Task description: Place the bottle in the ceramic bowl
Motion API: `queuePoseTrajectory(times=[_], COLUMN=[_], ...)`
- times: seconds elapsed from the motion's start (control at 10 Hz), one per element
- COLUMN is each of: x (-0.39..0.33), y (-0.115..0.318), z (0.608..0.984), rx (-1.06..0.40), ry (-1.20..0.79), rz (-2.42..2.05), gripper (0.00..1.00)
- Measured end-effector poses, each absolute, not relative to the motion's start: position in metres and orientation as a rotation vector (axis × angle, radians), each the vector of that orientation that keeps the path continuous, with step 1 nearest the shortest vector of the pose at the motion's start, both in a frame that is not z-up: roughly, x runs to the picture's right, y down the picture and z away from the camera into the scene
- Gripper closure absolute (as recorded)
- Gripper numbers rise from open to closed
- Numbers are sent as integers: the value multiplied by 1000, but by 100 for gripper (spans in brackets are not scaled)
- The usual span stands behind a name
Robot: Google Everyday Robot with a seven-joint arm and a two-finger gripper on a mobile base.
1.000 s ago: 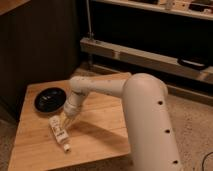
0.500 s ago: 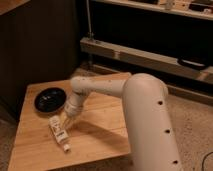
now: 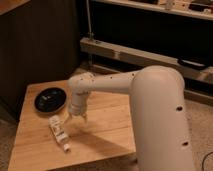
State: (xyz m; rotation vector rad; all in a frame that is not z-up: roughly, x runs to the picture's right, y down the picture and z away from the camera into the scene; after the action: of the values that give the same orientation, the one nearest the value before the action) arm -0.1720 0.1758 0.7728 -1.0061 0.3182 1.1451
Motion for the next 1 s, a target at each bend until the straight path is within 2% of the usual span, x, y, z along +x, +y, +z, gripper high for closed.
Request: queuePoseTrajectory(times=[0.2,0.5,1.0], x=[-179,-198,-272], y=[174,180,212], z=[763,762,753], rx=[-995,-1074,-1164], ry=[303,239,166], rz=[1142,1120,949], gripper=[20,20,20])
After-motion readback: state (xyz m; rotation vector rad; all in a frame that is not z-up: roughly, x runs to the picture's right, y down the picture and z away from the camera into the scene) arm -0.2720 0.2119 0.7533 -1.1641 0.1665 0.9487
